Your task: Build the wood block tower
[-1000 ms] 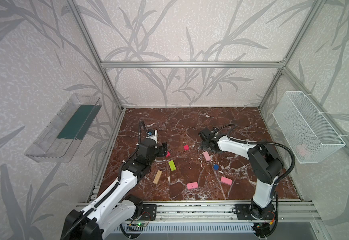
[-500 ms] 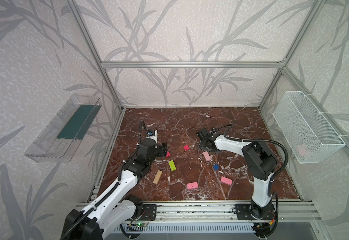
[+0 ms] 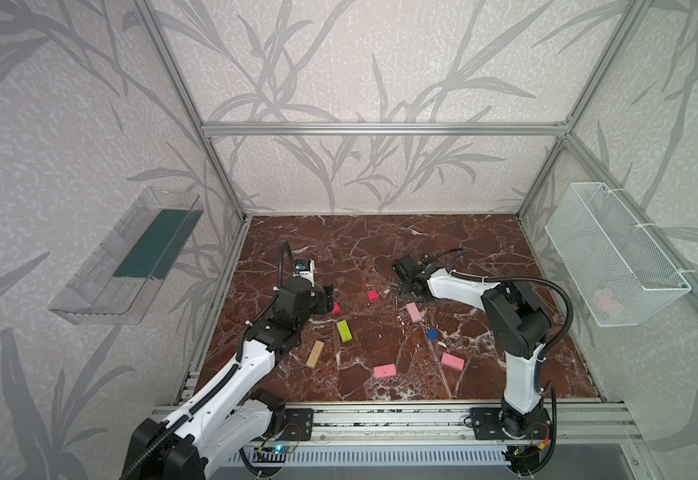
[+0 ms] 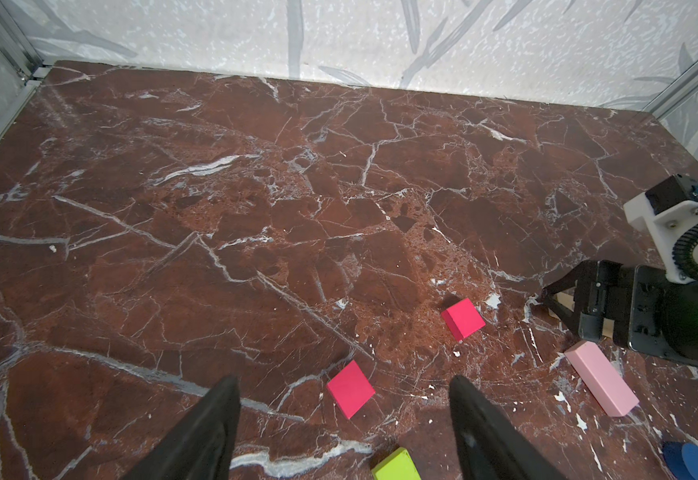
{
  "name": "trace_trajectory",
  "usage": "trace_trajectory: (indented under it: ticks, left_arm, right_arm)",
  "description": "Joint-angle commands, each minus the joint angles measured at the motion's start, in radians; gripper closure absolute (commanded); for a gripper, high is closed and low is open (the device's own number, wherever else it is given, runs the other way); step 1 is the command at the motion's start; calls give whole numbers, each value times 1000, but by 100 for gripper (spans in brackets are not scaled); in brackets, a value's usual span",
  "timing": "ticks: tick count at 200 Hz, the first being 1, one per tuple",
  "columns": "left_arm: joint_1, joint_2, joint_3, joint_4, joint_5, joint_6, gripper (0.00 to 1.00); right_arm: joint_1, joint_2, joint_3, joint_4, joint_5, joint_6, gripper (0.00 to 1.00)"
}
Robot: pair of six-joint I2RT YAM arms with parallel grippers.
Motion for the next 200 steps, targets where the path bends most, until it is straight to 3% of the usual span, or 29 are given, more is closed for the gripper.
trace_trajectory:
  ticks: [1, 22, 76, 200]
  left_arm:
    - [-4, -15, 3, -7, -19, 8, 23]
    - [-3, -20, 2, -12, -24, 8, 23]
    - [-3, -45, -4, -21, -31, 7, 23]
    - [-4, -88, -5, -49, -39, 3, 23]
  right_arm:
    - [-4, 15, 17, -33, -1, 1, 19]
    - [-3, 16, 20, -41, -5, -10, 27]
    - [-4, -12, 27, -59, -20, -51, 35]
    - [91, -107, 72, -101, -70, -157, 38]
